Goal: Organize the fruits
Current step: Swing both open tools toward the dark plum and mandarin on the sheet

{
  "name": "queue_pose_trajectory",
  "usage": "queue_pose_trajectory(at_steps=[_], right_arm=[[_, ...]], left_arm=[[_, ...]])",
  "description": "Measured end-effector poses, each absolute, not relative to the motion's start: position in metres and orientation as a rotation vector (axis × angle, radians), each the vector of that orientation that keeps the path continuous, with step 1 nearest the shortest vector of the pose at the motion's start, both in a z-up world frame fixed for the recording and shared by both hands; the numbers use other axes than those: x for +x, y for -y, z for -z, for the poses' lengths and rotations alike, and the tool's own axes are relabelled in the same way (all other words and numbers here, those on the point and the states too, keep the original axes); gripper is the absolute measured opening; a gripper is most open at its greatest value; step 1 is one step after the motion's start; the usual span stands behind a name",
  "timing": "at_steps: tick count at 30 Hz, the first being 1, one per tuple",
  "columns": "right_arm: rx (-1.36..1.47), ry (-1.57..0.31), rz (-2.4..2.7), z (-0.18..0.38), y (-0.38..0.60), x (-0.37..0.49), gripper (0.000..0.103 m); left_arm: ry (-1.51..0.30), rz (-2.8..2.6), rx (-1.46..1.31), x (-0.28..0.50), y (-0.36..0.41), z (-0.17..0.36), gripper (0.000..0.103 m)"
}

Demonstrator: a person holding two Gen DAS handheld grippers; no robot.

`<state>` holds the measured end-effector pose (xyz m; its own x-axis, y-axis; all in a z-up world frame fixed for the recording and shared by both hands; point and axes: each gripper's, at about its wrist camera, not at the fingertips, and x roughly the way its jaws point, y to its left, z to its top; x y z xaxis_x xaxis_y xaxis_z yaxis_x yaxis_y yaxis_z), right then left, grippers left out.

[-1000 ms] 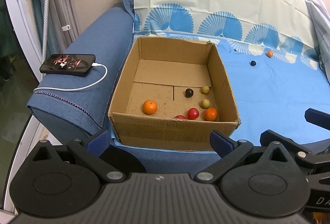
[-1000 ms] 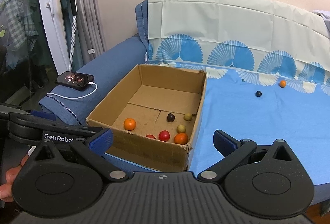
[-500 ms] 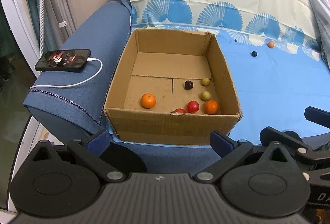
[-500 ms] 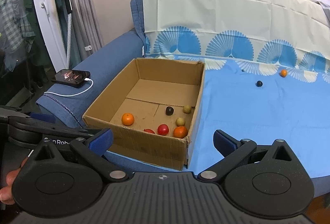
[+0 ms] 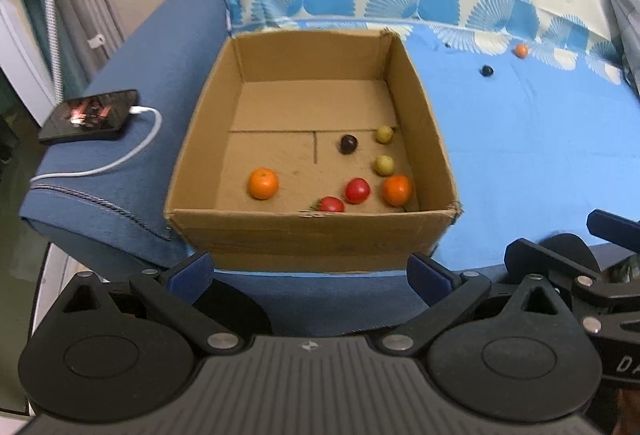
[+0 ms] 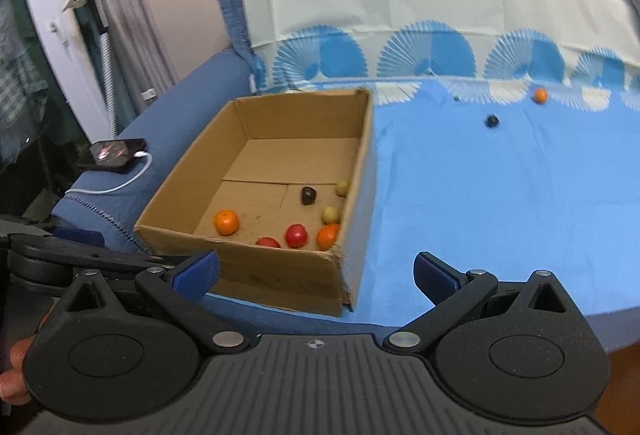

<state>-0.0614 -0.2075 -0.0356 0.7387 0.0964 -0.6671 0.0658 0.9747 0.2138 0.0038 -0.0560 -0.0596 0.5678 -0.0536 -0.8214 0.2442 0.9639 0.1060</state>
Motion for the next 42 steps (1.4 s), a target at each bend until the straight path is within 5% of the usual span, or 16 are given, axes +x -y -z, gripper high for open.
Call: queue_pose_trajectory(at_steps=[22,34,42], right_arm=[[0.241,-0.664,0.461,0.074,0.463,-0.004,0.102],[0.226,-0.605,0.553,0.163,0.645,0.195,0.102],[0.194,-0.685,0.451,0.231,0.679,0.315,0.102]], left_arm=[[-0.958,0.484,0.276,0.162,0.313,0.083,0.103],[-1.008,0.483,0.237,0.348,0.462,0.186,0.103],[-1.053,0.487,0.218,0.411,0.5,0.245,0.103]])
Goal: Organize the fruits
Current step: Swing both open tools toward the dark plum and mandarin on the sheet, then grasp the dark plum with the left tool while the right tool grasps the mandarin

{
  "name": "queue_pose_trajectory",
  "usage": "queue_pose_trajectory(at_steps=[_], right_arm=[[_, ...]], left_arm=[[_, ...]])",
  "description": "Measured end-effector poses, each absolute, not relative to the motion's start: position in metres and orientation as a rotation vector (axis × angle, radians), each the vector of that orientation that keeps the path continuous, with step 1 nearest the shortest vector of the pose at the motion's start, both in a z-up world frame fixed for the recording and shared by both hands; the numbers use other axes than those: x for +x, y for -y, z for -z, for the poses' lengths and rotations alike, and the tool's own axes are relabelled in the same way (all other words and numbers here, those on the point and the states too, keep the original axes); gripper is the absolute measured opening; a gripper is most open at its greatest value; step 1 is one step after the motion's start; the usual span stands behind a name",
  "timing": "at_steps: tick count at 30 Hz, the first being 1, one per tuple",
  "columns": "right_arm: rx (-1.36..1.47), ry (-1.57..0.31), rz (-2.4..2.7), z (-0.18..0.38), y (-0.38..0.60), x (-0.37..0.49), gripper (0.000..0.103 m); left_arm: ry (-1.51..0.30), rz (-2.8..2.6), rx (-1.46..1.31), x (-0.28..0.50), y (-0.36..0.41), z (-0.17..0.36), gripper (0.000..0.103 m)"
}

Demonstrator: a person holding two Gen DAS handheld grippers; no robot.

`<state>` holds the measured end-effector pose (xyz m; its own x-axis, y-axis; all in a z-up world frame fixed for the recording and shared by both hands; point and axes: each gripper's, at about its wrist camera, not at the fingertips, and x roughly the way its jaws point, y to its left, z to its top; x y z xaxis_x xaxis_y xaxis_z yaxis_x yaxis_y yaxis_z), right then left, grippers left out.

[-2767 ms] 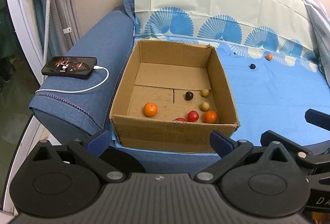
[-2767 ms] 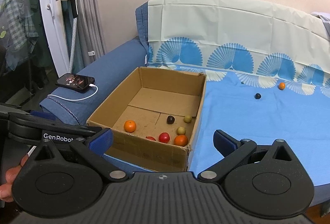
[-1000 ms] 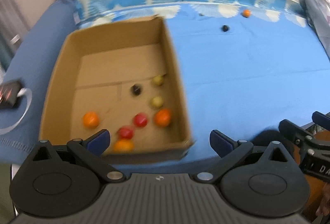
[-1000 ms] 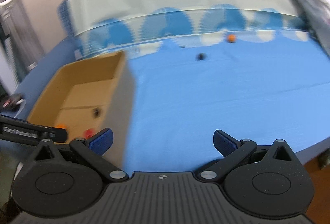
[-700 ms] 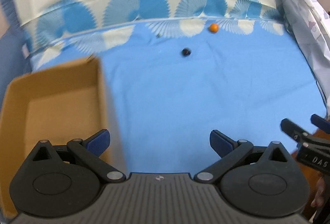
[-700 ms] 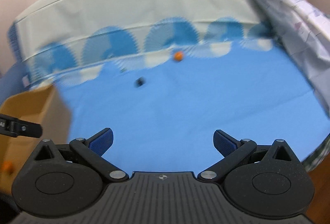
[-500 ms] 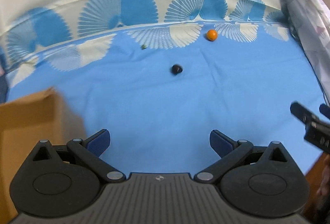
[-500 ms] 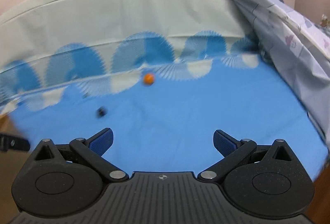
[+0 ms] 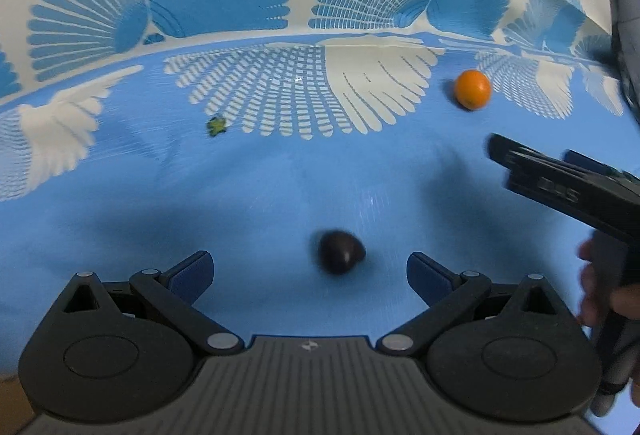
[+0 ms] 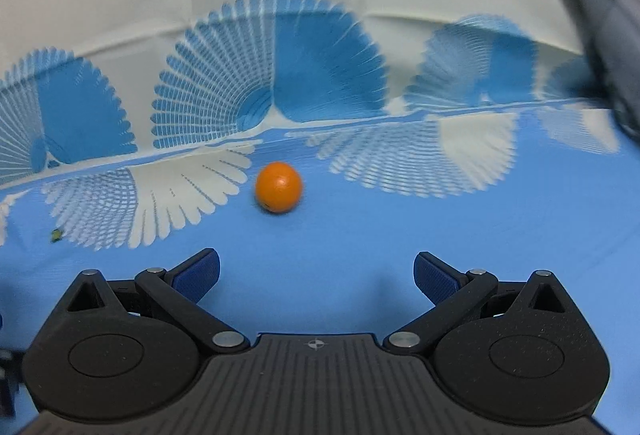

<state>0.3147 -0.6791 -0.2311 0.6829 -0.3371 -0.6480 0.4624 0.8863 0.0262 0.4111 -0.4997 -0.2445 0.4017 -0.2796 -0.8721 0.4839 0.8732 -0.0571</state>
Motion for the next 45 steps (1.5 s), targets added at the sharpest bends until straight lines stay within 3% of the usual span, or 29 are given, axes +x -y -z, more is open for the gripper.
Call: queue_pose_trajectory(at_steps=[5,7,19,20,21,22,23,24,35,36,37,45], right_arm=[[0.168,-0.733,0.465,0.26,0.685,0.363,0.102],[0.131,-0.672,0.48,0.265,0.683,0.367,0.102],[0.131,-0.648,0.484,0.265,0.687,0.375,0.102],[0.127,-0.649,0.484,0.264,0.687,0.376,0.102],[0.123,-0.647,0.482,0.264,0.687,0.376,0.09],[0.117,-0.633,0.474,0.263,0.685,0.374,0.079],[0.106,-0.613,0.456,0.262,0.683,0.371,0.049],[0.092,-0.601,0.431,0.261,0.68,0.369,0.036],[0.145,-0.595,0.435,0.237,0.67,0.337,0.034],[0.16,-0.592,0.432,0.231,0.667,0.327,0.023],[0.175,-0.587,0.43,0.224,0.663,0.317,0.021],[0.157,-0.553,0.366,0.181,0.605,0.233,0.009]], left_arm=[[-1.05,0.484,0.281,0.422,0.511,0.265,0.103],[-1.012,0.489,0.317,0.418,0.513,0.267,0.103],[-1.021,0.501,0.3,0.421,0.51,0.264,0.102],[-1.028,0.494,0.284,0.421,0.508,0.262,0.093],[-1.026,0.482,0.27,0.42,0.505,0.257,0.083],[-1.02,0.49,0.26,0.419,0.503,0.252,0.053],[-1.03,0.522,0.242,0.419,0.5,0.247,0.026],[-1.055,0.547,0.211,0.42,0.497,0.245,0.026],[-1.053,0.571,0.146,0.402,0.474,0.224,0.026],[-1.048,0.572,0.146,0.397,0.47,0.218,0.026],[-1.041,0.573,0.146,0.391,0.465,0.212,0.026],[-1.022,0.559,0.152,0.316,0.395,0.169,0.026]])
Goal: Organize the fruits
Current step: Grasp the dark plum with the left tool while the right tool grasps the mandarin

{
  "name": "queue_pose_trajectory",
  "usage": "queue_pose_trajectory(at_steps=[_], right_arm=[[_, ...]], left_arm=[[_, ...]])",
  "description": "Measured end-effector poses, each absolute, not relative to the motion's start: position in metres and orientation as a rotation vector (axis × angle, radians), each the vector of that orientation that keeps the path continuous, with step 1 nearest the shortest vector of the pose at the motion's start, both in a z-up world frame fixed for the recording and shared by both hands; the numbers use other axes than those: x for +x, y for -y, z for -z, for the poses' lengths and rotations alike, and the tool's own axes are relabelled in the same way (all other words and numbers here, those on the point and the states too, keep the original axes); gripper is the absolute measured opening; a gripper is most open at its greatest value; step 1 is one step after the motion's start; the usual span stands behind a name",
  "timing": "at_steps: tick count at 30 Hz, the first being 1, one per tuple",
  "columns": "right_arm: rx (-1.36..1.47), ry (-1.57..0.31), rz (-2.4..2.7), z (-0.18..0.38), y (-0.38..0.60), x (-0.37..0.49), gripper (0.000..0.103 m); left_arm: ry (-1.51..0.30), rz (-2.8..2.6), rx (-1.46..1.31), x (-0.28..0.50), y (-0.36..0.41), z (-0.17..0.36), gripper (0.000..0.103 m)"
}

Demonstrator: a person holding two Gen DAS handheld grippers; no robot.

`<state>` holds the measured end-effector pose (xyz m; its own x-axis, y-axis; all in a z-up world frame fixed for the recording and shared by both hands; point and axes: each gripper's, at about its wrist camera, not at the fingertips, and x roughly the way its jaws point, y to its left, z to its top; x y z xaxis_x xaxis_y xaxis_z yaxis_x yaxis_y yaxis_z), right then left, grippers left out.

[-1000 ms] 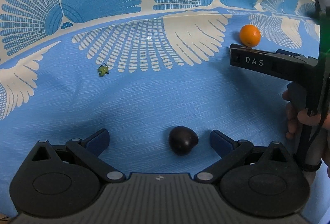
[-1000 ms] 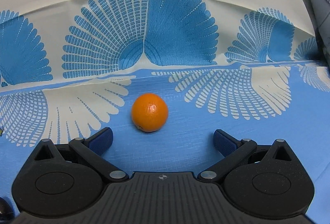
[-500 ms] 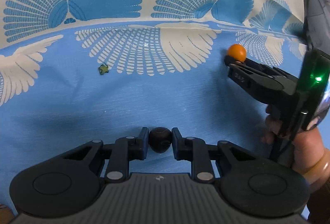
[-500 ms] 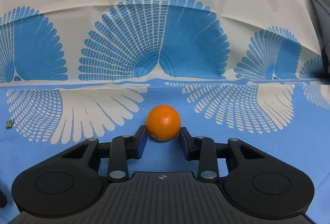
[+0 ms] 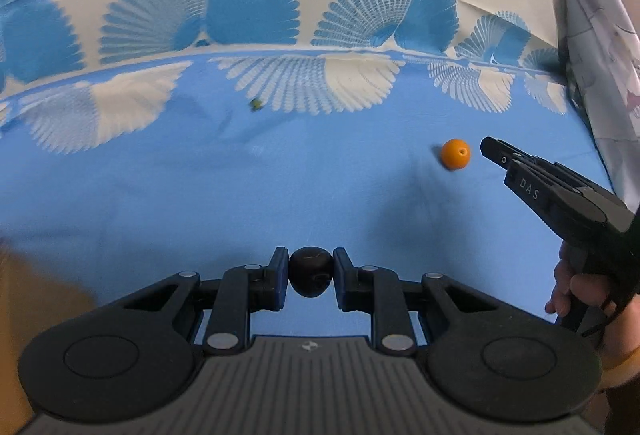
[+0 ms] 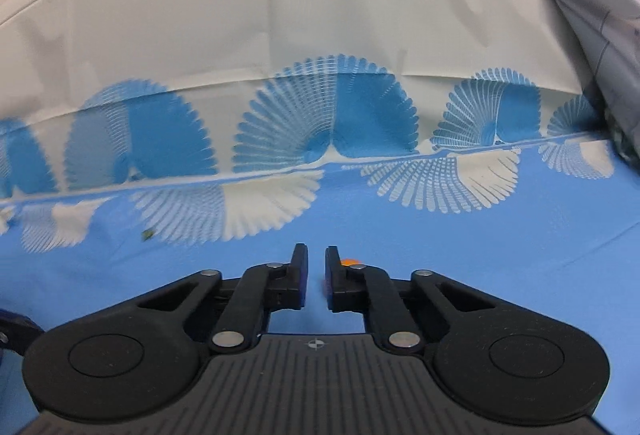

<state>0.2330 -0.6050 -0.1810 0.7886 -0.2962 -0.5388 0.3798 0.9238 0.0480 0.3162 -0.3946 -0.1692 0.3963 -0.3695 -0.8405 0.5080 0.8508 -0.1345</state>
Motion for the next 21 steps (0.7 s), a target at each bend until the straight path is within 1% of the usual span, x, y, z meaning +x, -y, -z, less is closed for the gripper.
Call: queue_pose_trajectory(at_steps=[2,4,6,8,10,11,12,14,16,18,21], right_arm=[[0.162,-0.579,0.366,0.182,0.597,0.223,0.009],[0.181,-0.601,0.406,0.185,0.596,0.217,0.02],[0.183,-0.596,0.446,0.189,0.6,0.216,0.056],[0.179,-0.586,0.496,0.196,0.607,0.219,0.07],[0.173,-0.635,0.523,0.212,0.618,0.23,0.07],[0.18,-0.67,0.538,0.224,0.625,0.235,0.073],[0.176,-0.69,0.569,0.234,0.63,0.237,0.074],[0.159,-0.7,0.631,0.252,0.639,0.238,0.072],[0.22,-0.642,0.623,0.258,0.647,0.229,0.068],[0.216,-0.622,0.617,0.259,0.649,0.226,0.066],[0.254,-0.599,0.621,0.259,0.657,0.227,0.066]], left_arm=[[-1.04,0.545,0.144,0.306,0.38,0.167,0.026],[-1.052,0.532,0.141,0.3,0.37,0.166,0.026],[-1.048,0.526,0.141,0.3,0.364,0.166,0.026],[-1.047,0.523,0.139,0.304,0.363,0.17,0.026],[-1.057,0.52,0.137,0.309,0.364,0.176,0.026],[-1.065,0.521,0.134,0.312,0.365,0.18,0.026],[-1.073,0.521,0.131,0.315,0.366,0.185,0.026],[-1.084,0.526,0.129,0.318,0.368,0.192,0.026],[-1.093,0.533,0.132,0.318,0.369,0.199,0.026],[-1.102,0.54,0.137,0.317,0.37,0.204,0.026],[-1.122,0.539,0.131,0.317,0.37,0.21,0.026]])
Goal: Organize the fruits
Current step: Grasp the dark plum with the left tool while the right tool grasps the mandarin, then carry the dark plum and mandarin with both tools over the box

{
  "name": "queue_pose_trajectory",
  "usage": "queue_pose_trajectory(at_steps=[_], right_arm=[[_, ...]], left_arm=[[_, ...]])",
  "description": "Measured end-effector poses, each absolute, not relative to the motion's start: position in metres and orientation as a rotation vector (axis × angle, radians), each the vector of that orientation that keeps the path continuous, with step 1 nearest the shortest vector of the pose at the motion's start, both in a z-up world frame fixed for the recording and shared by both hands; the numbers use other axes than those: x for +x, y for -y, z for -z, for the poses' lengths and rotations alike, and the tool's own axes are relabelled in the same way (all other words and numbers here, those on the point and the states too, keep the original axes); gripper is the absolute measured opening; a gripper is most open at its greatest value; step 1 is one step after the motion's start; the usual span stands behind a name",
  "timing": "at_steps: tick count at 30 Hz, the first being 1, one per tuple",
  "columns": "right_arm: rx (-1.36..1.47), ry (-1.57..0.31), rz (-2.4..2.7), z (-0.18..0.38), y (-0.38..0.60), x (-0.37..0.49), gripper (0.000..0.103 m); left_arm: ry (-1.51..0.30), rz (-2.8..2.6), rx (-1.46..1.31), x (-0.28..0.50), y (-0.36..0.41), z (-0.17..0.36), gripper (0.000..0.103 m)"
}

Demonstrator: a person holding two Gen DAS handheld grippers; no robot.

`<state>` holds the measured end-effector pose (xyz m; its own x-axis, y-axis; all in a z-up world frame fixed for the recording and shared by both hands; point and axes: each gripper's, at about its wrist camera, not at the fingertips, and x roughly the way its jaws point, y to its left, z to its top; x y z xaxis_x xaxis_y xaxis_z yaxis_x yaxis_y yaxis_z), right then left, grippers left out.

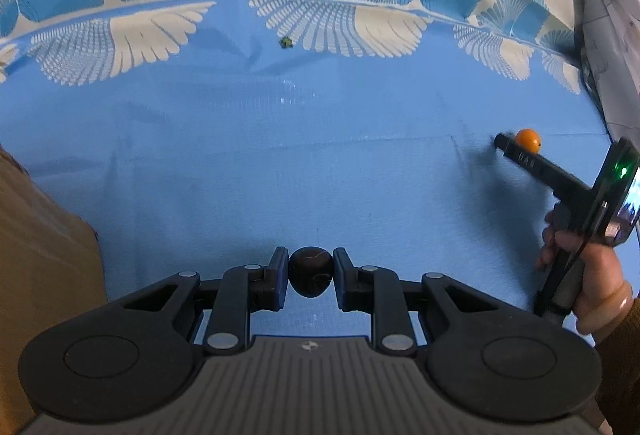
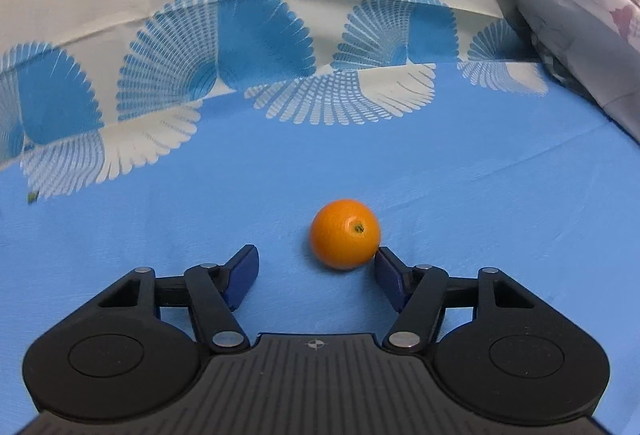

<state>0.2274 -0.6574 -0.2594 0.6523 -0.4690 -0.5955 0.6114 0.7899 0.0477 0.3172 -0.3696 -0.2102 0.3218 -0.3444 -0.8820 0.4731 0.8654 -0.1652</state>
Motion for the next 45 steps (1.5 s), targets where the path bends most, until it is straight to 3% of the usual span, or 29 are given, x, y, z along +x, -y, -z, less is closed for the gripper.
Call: queue_pose_trajectory(at_steps=[1,2,3,11,27,45], right_arm=[[0.271,-0.595,0.624,0.259,0.661,0.229,0.066],[0.286,-0.59,0.625,0.258,0.665,0.231,0.06],[0.294,-0.586,0.633,0.258,0.667,0.232,0.039],[0.37,-0.567,0.542,0.226,0.625,0.193,0.039],[0.395,-0.687,0.055,0.093,0.35,0.023,0.039],[0.234,-0.645,-0.125,0.024,0.19,-0.061,0.039]], left_arm=[[-1.124,0.538,0.128,0.317,0.369,0.211,0.026],[-1.124,0.538,0.129,0.318,0.37,0.212,0.026],[-1.122,0.537,0.131,0.317,0.37,0.212,0.026],[-1.083,0.551,0.085,0.286,0.35,0.178,0.026],[-0.996,0.489,0.059,0.116,0.19,0.066,0.026],[-0.89,0.335,-0.038,-0.005,0.027,0.022,0.026]])
